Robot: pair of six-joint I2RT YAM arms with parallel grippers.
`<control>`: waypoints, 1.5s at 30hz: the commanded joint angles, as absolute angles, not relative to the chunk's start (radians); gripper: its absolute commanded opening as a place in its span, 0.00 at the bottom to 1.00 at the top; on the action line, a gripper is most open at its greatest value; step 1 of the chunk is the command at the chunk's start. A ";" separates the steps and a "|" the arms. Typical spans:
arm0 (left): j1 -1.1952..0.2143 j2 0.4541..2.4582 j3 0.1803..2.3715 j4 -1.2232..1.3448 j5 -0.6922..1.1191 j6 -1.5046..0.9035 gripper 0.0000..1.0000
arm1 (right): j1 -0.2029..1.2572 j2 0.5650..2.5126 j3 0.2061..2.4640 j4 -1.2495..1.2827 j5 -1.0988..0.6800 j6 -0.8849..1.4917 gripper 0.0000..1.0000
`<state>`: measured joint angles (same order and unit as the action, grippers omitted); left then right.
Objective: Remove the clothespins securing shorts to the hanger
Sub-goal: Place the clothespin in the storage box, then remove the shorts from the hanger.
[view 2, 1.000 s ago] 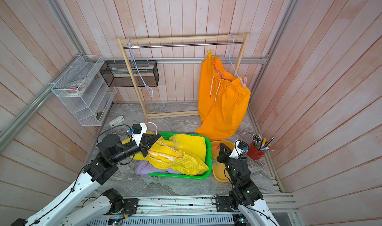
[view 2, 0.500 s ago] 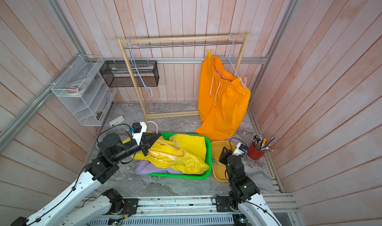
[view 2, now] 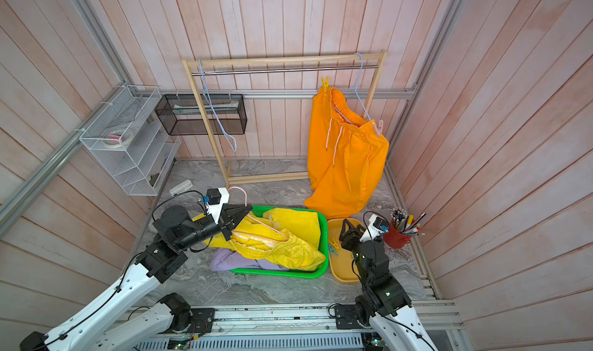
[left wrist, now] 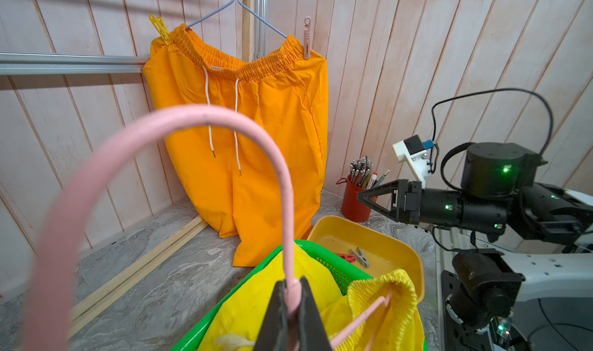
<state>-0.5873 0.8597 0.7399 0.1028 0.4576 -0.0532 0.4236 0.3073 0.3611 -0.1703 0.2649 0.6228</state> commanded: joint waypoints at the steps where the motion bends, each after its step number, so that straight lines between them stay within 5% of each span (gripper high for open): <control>1: -0.583 0.873 0.740 0.198 0.506 -0.106 0.00 | 0.422 0.346 0.424 -0.056 0.032 0.511 0.58; 7: -0.585 0.926 0.745 0.246 0.554 -0.135 0.00 | 0.433 0.495 0.502 0.125 -0.355 0.460 0.51; 10: -0.593 0.957 0.753 0.261 0.571 -0.147 0.00 | 0.474 0.543 0.536 0.175 -0.405 0.416 0.51; 21: -0.671 1.053 0.798 0.292 0.558 -0.140 0.00 | 0.841 0.871 0.747 0.126 -0.377 0.138 0.50; 37: -0.686 1.067 0.821 0.279 0.555 -0.130 0.00 | 0.856 1.007 0.744 0.173 -0.364 0.123 0.42; 45: -0.693 1.073 0.830 0.276 0.564 -0.132 0.00 | 0.857 1.032 0.746 0.225 -0.397 0.128 0.12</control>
